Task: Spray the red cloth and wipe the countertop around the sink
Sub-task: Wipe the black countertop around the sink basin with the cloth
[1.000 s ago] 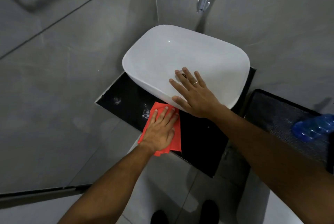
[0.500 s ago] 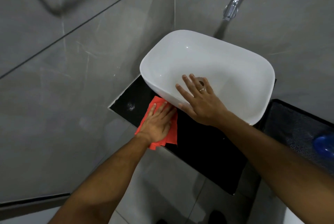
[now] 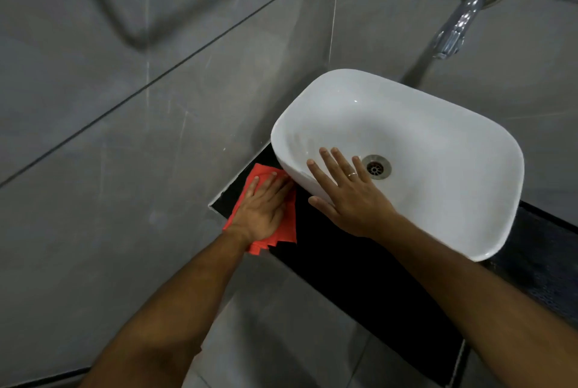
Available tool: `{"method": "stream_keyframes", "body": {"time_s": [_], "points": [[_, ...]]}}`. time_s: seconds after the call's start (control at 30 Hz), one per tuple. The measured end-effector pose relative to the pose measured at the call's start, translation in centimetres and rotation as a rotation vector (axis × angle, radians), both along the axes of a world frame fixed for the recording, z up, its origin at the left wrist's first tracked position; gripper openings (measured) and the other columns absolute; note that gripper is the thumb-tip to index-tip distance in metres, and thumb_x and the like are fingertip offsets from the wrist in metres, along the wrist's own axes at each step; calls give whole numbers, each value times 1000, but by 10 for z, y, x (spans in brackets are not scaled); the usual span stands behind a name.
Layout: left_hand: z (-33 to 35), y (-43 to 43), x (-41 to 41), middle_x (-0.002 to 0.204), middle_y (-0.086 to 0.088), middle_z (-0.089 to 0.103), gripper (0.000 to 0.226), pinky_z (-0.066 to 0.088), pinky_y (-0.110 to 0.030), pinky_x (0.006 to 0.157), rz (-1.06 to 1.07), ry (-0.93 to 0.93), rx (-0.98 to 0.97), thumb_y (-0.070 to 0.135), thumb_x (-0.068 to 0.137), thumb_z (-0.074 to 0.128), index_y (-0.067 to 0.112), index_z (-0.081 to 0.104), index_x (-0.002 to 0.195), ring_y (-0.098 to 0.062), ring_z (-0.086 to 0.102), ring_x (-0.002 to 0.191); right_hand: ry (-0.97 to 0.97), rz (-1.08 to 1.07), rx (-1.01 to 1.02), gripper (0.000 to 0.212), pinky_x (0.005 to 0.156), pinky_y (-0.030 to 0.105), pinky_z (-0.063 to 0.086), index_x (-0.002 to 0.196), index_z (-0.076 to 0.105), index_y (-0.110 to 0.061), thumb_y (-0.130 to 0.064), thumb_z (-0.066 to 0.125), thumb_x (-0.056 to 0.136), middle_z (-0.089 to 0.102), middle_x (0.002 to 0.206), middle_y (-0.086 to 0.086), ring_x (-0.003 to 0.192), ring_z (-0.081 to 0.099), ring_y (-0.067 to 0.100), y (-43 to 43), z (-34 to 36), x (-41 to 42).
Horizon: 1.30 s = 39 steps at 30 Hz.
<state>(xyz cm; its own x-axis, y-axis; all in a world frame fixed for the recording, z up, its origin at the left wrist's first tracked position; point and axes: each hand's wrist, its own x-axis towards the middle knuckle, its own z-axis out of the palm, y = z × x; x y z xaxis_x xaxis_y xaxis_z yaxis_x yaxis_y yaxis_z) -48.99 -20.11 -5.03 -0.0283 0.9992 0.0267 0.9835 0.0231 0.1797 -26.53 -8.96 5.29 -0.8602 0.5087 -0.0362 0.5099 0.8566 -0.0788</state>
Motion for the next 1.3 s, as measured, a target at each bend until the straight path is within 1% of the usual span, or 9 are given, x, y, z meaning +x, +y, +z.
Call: {"method": "stream_keyframes", "body": {"time_s": [0.17,0.4,0.6,0.77,0.87,0.97,1.07,1.2,1.3], "points": [[5,7,-45,161,-2,32,56,12,-47,124,-7,43,70,34,99,32,18,34,153,-24,19,152,10,-27,-31,69,123,58,5,157,-6,-28,-64,5,99,-7,167,6,153,-10,27,1,0,-2],[9,38,-49,164,-5,24,61,4,-47,125,-71,0,0,32,97,35,18,26,156,-24,12,154,15,-9,-70,69,123,57,3,156,-8,-27,-62,1,98,-7,167,7,153,-10,28,0,0,-4],[18,86,-44,155,-10,43,50,16,-54,121,-128,-35,-3,24,98,43,14,44,147,-28,30,148,25,-12,-38,68,123,58,2,157,-6,-25,-60,1,99,-4,167,7,154,-7,28,1,0,-2],[7,44,-27,164,-5,25,61,4,-49,125,-5,-19,-5,34,97,29,16,28,155,-24,15,153,58,-40,-65,64,122,59,5,157,-3,-23,-53,8,103,0,168,5,154,-6,25,1,0,0],[3,24,-10,167,-5,10,62,-1,-47,125,-11,24,-67,32,101,32,15,14,158,-23,0,155,57,-44,-84,63,122,60,5,157,-3,-23,-53,8,102,0,168,5,154,-6,24,3,-1,-2],[2,9,15,167,-4,10,61,0,-49,125,-40,54,-68,33,102,33,15,13,158,-23,-4,155,48,-31,-81,66,122,60,3,157,-4,-25,-56,3,100,0,168,7,154,-5,26,3,-2,-3],[-2,-3,51,167,-5,11,63,0,-49,125,-70,100,-88,39,100,19,15,11,158,-22,-4,154,50,-27,-100,68,121,60,3,157,-4,-27,-59,0,97,0,167,9,154,-3,27,3,-1,-3],[-4,-14,112,168,-4,1,64,-4,-47,125,-126,94,-109,41,100,14,17,1,158,-21,-13,153,62,-17,-164,63,121,61,-2,156,-6,-32,-58,4,100,-6,167,8,154,-9,27,5,-1,-3],[-2,-17,156,168,-5,6,64,-2,-49,124,-154,110,-97,41,100,13,14,5,158,-23,-9,154,73,-21,-189,60,120,61,-4,156,-7,-33,-56,7,102,-8,167,6,153,-10,26,5,-2,-3]]}}
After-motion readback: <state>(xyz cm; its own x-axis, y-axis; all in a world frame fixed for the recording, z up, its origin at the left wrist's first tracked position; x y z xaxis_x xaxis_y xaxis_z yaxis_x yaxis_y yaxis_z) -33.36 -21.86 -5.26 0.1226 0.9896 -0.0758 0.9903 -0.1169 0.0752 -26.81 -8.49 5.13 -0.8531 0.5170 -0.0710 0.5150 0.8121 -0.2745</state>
